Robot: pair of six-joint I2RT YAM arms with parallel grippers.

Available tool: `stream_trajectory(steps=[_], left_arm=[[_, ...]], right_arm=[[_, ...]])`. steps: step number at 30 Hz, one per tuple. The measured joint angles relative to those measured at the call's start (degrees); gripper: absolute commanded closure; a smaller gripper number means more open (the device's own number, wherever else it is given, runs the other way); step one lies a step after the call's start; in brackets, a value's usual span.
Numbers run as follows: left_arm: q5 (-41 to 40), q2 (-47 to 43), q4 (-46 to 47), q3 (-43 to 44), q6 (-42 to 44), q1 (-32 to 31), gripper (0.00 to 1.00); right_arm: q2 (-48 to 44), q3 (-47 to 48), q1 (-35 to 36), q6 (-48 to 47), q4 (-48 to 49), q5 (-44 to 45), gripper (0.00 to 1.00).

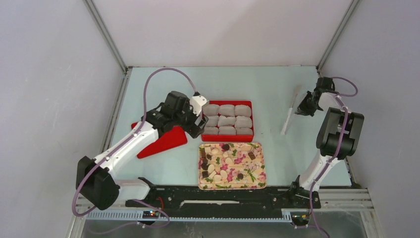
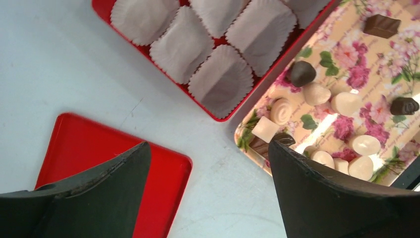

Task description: Pack the chocolate

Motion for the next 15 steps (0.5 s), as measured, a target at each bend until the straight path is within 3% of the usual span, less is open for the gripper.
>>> stream_trajectory(steps=[10, 15], left_arm=[[1.2, 6.1, 2.5, 6.1, 13.4, -8.4, 0.12], [3.3, 10.8, 5.3, 12.1, 23.1, -11.7, 0.12]], right_arm=[[-8.3, -2.4, 2.3, -23.0, -2.2, -14.9, 1.0], [-16.1, -2.4, 9.7, -37.0, -6.7, -16.5, 1.0]])
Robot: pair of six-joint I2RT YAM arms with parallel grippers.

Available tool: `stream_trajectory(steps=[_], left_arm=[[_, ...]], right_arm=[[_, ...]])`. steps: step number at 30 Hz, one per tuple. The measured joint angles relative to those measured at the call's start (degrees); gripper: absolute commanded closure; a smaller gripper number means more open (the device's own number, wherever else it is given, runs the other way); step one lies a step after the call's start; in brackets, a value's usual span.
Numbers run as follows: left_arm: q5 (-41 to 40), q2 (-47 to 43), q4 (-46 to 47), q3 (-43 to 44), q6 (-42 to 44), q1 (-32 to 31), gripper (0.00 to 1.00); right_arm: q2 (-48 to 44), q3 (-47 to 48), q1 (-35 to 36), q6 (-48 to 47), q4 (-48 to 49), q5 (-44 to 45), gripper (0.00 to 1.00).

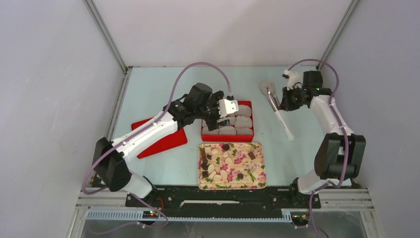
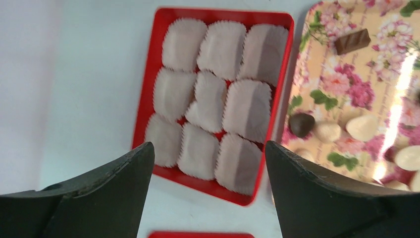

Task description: Pack the chocolate

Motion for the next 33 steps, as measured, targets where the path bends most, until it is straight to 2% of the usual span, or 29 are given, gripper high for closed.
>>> stream_trajectory(steps=[4, 9, 12, 15, 17, 19, 22, 29, 33], left_arm=[[1.2, 4.3, -1.1, 6.5, 7.3, -0.3, 0.12], [3.1, 4.9, -4.7, 10.5, 19.0, -0.3, 0.16], [5.3, 4.6, -7.3, 10.5, 23.8, -1.1, 0.21], [6.5, 4.8, -9.0, 10.7, 26.6, -4.1, 0.3], [7.3, 6.6, -11.8, 13.0, 27.3, -7.3, 0.36], [8.3, 10.7, -14.7, 18.8, 27.6, -10.6, 0.4], [9.9, 15.7, -15.0, 24.5, 26.1, -13.7, 0.45], [12.5, 18.1, -14.1, 25.2, 16.8, -13.6, 0.48], [14.3, 18.0, -12.9, 24.2, 14.3, -13.7, 0.5]], right_arm=[[-4.8, 0.0, 5.4, -10.4, -4.2, 0.4, 1.0], [-6.8, 0.0, 6.8, -22.9, -10.4, 3.9, 1.0], [-7.0, -1.1, 8.5, -28.5, -12.7, 7.3, 1.0], [-8.5, -4.6, 11.5, -32.1, -12.7, 10.6, 1.0], [-10.4, -7.6, 13.7, -33.8, -12.9, 12.6, 1.0], [-12.1, -9.4, 15.4, -34.8, -13.5, 13.5, 1.0], [-15.3, -10.5, 16.9, -35.8, -14.3, 14.0, 1.0], [-26.4, -13.4, 20.8, -36.9, -14.2, 15.0, 1.0], [-28.1, -13.7, 22.8, -36.1, -13.8, 17.6, 1.0]])
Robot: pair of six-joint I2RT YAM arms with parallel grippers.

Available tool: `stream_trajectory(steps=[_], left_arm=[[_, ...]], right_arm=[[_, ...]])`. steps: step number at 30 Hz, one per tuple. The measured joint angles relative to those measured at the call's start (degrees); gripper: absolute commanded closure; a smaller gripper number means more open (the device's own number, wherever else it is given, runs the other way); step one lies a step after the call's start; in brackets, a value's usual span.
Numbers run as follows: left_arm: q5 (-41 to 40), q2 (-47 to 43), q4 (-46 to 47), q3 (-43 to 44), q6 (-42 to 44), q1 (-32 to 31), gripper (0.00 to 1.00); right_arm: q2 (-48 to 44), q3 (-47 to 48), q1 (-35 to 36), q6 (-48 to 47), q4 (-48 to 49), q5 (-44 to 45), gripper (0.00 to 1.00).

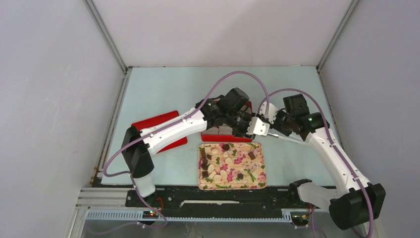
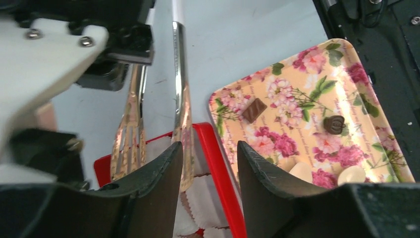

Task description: Pack the chocolate

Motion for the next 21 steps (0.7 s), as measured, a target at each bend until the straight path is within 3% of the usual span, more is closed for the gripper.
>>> stream_trajectory(steps=[4, 10, 13, 21], left_arm=[[0.4, -0.2, 1.3, -3.7, -0.7, -0.3, 0.51], [0.3, -0.3, 1.8, -6.2, -1.4, -0.2, 0.41], [1.0, -1.2, 0.4, -6.2, -0.9, 0.2, 0.41], [4.8, -3.6, 0.6, -6.1, -4.5, 5.0, 0.41]], right_arm=[[0.0, -0.4, 2.1, 0.8, 0.2, 1.1, 1.0], [-0.7, -0.4, 2.9, 1.6, 0.3, 0.9, 1.0], [-1.5, -1.0, 2.8, 1.9, 1.8, 0.4, 1.0], [-1.9, -2.7, 0.4, -0.4, 1.8, -3.9, 1.0]])
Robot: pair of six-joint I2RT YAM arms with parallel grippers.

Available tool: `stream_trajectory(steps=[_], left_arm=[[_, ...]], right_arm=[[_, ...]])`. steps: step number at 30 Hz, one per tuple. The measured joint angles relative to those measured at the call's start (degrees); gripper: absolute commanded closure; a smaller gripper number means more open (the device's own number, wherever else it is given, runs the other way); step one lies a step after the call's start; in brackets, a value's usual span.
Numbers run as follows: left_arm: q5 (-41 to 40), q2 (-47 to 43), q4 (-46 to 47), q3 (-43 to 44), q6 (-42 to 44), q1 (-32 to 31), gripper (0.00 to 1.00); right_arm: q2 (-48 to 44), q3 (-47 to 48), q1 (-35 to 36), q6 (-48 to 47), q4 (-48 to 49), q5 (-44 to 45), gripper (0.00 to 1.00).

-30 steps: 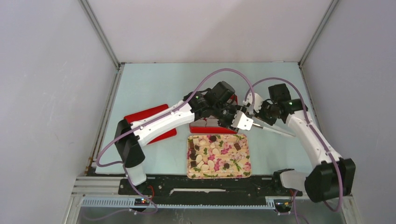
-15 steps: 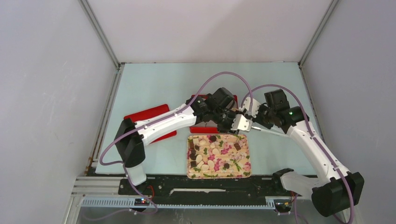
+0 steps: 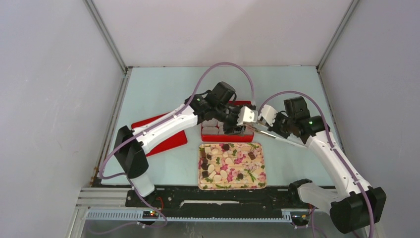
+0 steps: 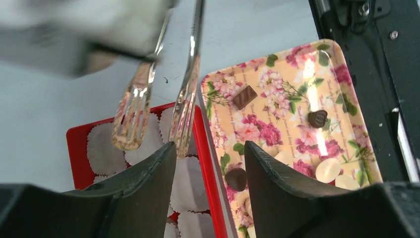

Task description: Pack the chocolate

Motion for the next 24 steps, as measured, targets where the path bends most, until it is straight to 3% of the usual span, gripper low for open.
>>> stream_trajectory(steps=[6, 14, 20, 24], left_arm=[[2.8, 0.0, 5.1, 0.0, -7.2, 4.4, 0.43], [9.6, 0.0, 7.4, -0.5, -10.6, 4.2, 0.47], [12.1, -0.4, 8.1, -5.9, -11.6, 4.1, 0.46], [11.9, -0.8, 11.4, -10.3, -14.7, 4.1, 0.52]], right_arm=[[0.0, 0.0, 0.1, -0.3, -0.6, -2.1, 1.0], [0.4, 0.0, 0.2, 0.2, -0.6, -2.5, 1.0], [0.9, 0.0, 0.1, 1.4, -0.2, -2.9, 1.0], [0.9, 0.3, 0.1, 2.4, -0.3, -4.0, 1.0]])
